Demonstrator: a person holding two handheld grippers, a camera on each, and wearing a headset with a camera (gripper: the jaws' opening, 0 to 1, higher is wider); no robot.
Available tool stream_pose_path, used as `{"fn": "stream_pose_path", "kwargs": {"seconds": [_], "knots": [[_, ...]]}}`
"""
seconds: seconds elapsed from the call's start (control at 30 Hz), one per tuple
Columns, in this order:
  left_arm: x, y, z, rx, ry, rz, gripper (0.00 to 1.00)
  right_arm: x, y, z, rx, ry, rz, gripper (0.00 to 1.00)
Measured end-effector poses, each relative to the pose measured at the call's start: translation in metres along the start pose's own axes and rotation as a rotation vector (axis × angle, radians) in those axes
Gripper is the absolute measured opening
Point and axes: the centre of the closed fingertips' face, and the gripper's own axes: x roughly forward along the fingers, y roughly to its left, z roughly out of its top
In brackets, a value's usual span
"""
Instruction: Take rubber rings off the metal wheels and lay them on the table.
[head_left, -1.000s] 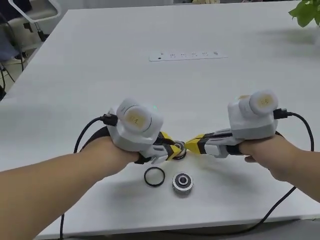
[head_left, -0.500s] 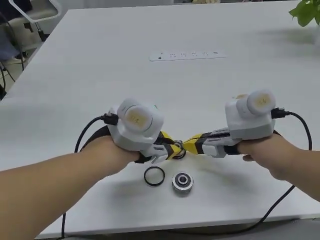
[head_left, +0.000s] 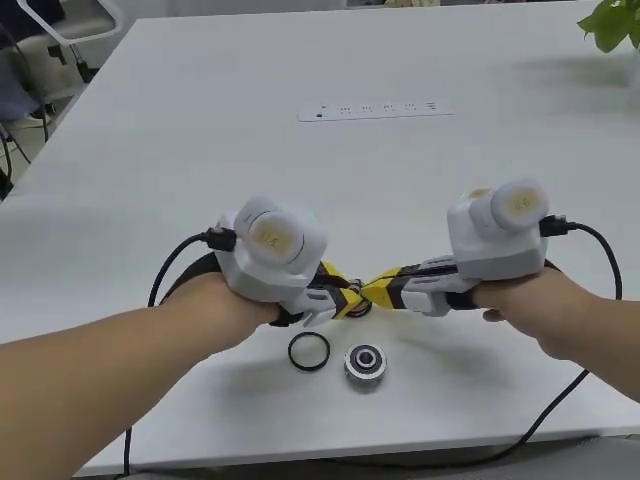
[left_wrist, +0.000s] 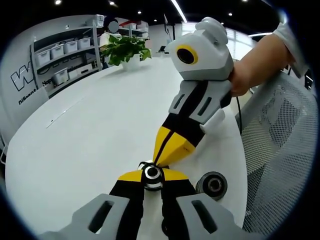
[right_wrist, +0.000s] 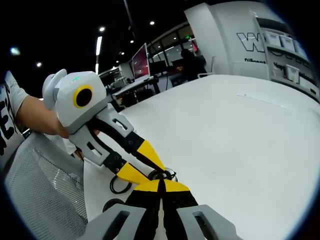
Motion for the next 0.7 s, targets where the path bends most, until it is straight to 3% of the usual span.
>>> {"fn": "stream_pose_path", "kwargs": {"seconds": [0.7], "knots": [[0.0001, -0.0001, 0.0004, -0.007, -0.011, -0.003, 0.08, -0.0011, 0.0023, 0.0040, 0.019, -0.030, 0.036, 0.00]]}}
